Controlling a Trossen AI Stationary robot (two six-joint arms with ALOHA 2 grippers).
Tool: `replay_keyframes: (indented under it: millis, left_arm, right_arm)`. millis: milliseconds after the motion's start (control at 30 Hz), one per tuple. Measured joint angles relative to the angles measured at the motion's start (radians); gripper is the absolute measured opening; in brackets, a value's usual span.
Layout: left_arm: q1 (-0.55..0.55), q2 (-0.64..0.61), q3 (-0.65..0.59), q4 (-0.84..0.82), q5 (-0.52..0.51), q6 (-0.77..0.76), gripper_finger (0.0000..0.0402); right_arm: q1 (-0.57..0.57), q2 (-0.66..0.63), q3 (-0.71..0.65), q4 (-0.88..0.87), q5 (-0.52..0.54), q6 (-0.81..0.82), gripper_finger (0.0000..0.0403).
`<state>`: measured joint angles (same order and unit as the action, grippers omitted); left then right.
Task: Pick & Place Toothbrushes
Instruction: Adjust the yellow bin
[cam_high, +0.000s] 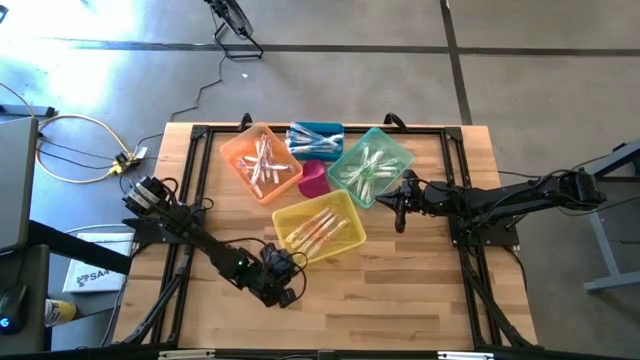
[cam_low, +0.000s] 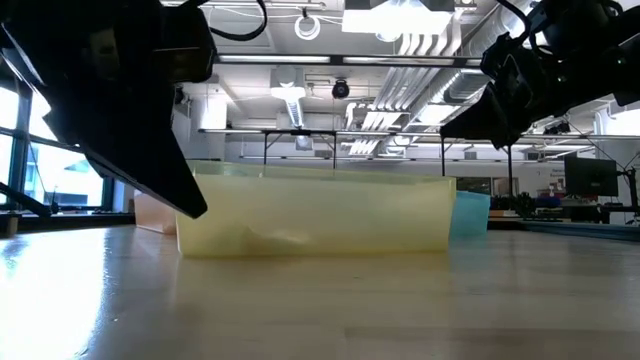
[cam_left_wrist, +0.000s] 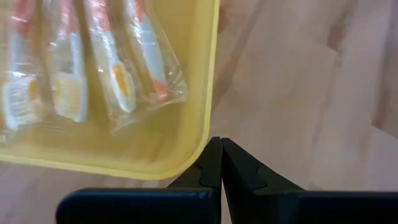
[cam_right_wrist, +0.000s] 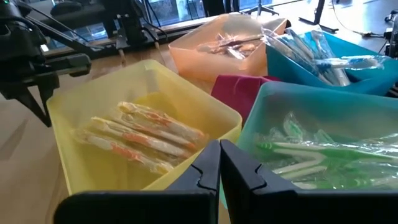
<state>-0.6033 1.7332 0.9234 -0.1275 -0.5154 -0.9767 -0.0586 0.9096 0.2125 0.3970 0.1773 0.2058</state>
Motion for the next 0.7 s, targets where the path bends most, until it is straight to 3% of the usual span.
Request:
replay_keyframes:
  millis: [100,700]
  left_arm:
    - [-0.001,0.0,0.0,-0.015,-0.05,0.001,0.0]
    - [-0.001,0.0,0.0,-0.202,-0.124,-0.157,0.0]
  right_arm:
    - [0.0,0.0,0.0,-0.004,0.003,0.0,0.0004]
    - [0.0,0.0,0.0,-0.005,0.003,-0.011,0.0004]
